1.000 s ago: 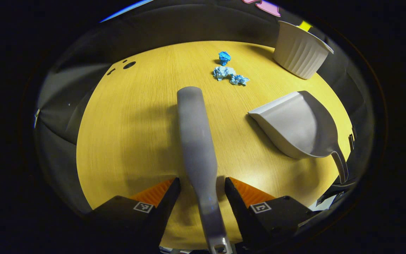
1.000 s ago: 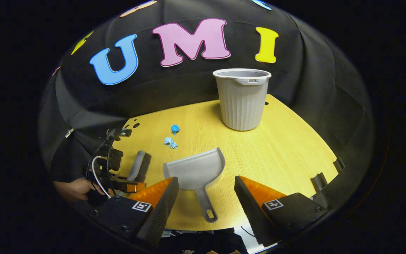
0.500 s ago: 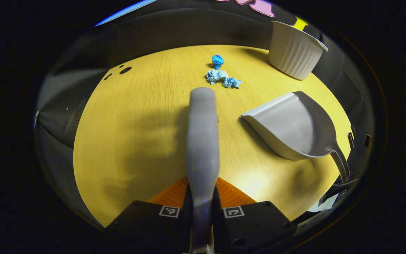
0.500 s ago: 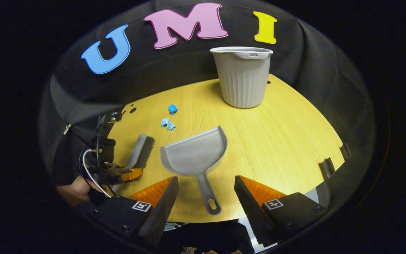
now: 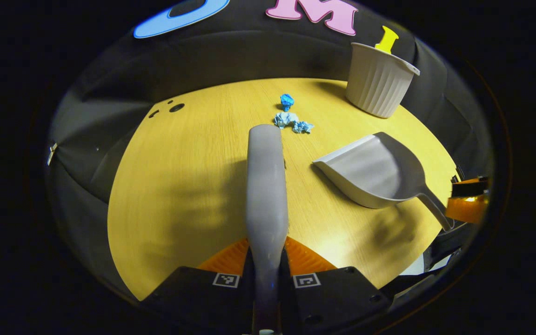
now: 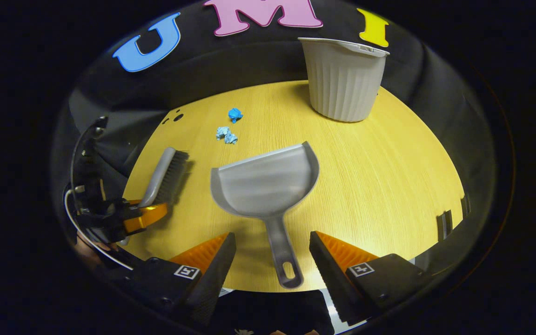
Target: Pick up the small broom and dustpan from the desktop, sweep the trash into the dustpan with the broom, and then empty the trash into the garbage bin.
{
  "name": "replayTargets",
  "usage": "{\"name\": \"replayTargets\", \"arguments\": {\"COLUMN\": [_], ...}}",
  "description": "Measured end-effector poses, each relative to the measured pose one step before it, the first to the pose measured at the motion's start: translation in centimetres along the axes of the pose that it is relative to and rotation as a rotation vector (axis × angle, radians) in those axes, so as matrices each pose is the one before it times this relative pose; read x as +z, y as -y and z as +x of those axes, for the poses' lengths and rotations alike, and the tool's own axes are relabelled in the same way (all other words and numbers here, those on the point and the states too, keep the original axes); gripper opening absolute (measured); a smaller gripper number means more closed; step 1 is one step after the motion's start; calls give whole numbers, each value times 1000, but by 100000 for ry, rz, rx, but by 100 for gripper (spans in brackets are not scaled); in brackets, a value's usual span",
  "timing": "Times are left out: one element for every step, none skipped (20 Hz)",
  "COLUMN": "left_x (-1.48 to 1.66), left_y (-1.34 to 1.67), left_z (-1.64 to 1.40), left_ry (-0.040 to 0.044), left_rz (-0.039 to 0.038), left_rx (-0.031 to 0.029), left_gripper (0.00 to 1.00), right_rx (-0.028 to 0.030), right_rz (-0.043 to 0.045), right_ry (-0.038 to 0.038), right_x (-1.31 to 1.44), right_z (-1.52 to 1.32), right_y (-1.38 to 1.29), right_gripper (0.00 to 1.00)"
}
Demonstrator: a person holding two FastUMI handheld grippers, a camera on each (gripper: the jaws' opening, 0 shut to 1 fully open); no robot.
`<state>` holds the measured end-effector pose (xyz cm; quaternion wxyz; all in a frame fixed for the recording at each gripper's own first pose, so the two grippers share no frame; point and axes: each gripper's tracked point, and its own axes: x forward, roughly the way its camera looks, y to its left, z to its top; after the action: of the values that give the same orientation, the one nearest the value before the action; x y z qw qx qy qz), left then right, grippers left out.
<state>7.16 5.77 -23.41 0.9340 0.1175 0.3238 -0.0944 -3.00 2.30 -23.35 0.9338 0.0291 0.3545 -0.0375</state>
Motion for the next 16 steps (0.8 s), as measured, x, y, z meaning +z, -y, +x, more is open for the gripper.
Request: {"name": "replayTargets", "arguments": {"left_x": [-220, -94, -216, -185, -254, -166, -152, -133, -238, -105, -211, -153, -120, -127, -241, 45], "left_y": [57, 9, -115, -272, -418, -440, -620, -743, -684, -598, -544, -431, -289, -168, -44, -18], "left_z": [-817, -792, -658, -637, -458, -492, -359, -357, -290, -183, -103, -17, 3, 97, -147, 23], "left_ry": [444, 500, 217, 292, 135, 186, 574, 332, 121, 22, -245, -592, -276, -782, -505, -390], "left_rz": [-1724, -1656, -1382, -1562, -1483, -910, -431, -98, -129, -420, -826, -1195, -1231, -1079, -578, -55], "left_rx": [-424, -536, -213, 337, 342, 508, 1059, 1280, 1441, 1305, 1052, 718, 477, 32, -450, -200], "left_gripper": [28, 28, 28, 28, 28, 28, 28, 28, 28, 28, 27, 28, 28, 24, 27, 27], "right_rx": [-400, -770, -584, -1193, -509, -3, -730, -939, -456, 456, 1080, -712, 372, -21, -1819, -1041], "right_rz": [-111, -135, -792, -1707, -1645, -1584, -1460, -1012, 230, 1492, 1993, 1056, -467, -1431, -1739, -1145], "right_ry": [-1320, -1903, -1977, -2124, -2535, -1817, -1972, -1739, -874, -1168, -1298, -1822, 2501, -245, 480, -330], "right_x": [-75, -202, -271, -277, -284, -299, -220, -210, -37, -112, -95, -222, 803, 79, 149, 7], "right_z": [752, 823, 894, 935, 845, 962, 728, 550, 624, 541, 481, 378, 664, -352, 28, 181], "right_y": [264, 327, 333, 290, 141, -25, 30, 119, -98, -383, -437, -115, -110, -100, 375, 34], "right_gripper": [99, 99, 99, 99, 99, 99, 99, 99, 99, 99, 99, 98, 95, 93, 87, 84]}}
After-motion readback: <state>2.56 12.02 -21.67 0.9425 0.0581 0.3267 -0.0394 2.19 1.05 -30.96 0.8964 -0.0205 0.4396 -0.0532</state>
